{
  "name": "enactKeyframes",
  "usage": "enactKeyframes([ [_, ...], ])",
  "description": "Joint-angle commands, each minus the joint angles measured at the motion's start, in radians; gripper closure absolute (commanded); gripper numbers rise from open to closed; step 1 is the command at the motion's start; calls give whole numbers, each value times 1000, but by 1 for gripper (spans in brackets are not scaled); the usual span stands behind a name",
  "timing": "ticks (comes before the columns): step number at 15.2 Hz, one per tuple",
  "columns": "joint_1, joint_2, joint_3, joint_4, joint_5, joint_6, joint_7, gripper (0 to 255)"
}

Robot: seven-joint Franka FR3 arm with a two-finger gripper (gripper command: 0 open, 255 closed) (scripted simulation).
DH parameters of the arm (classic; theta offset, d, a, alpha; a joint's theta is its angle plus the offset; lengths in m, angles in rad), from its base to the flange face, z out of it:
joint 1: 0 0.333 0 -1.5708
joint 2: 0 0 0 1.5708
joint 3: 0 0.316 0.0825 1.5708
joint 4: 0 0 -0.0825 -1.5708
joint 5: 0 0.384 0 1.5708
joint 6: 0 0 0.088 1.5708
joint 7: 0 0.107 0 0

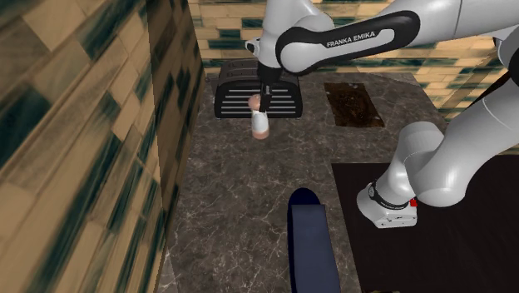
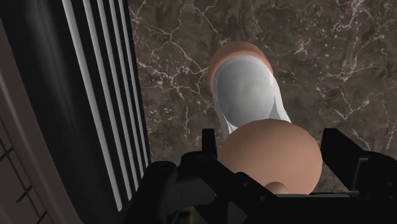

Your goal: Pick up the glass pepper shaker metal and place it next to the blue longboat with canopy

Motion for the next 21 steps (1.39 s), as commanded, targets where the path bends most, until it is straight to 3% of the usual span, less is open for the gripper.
enactKeyframes([
  [1, -1, -11, 2, 18, -4, -29, 4, 255],
  [21, 4, -28, 15, 271, -8, -298, 21, 255],
])
